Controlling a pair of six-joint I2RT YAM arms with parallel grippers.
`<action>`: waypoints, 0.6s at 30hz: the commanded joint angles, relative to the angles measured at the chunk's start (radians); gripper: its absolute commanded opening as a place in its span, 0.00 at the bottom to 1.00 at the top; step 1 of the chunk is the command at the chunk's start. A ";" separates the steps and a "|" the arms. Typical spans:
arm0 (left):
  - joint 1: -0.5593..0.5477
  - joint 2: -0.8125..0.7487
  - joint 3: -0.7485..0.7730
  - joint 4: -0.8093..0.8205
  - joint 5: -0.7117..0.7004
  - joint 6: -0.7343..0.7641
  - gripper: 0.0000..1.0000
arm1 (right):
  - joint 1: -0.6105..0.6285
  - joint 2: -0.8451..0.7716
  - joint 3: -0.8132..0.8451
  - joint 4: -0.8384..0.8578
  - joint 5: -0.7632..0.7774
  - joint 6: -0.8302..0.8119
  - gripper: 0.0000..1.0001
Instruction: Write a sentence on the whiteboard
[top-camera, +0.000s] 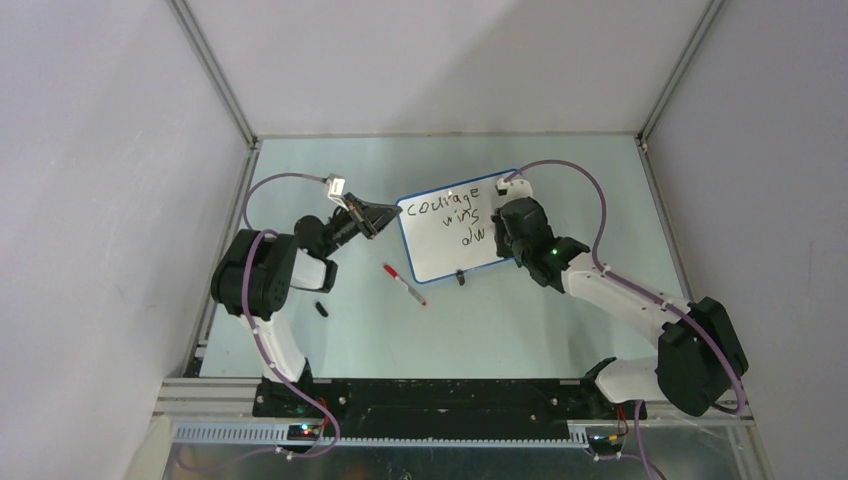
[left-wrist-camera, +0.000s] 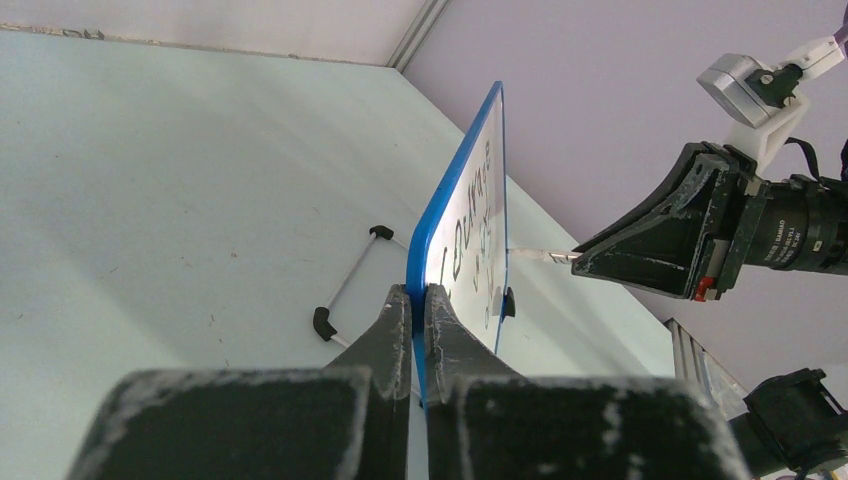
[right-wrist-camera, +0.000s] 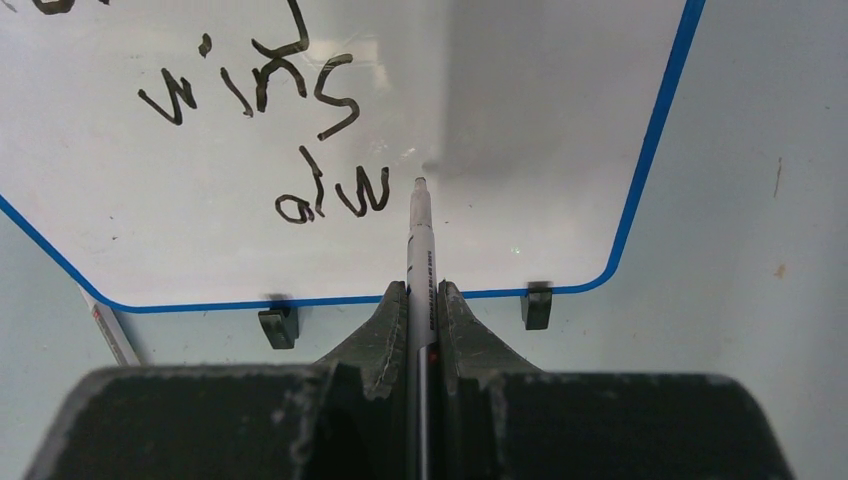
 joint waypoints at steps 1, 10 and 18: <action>0.004 -0.016 -0.013 0.030 0.017 0.046 0.00 | -0.011 -0.005 0.017 0.028 0.003 0.014 0.00; 0.005 -0.016 -0.013 0.030 0.018 0.046 0.00 | -0.015 0.022 0.032 0.028 -0.003 0.013 0.00; 0.005 -0.017 -0.013 0.030 0.018 0.046 0.00 | -0.016 0.050 0.044 0.030 0.002 0.012 0.00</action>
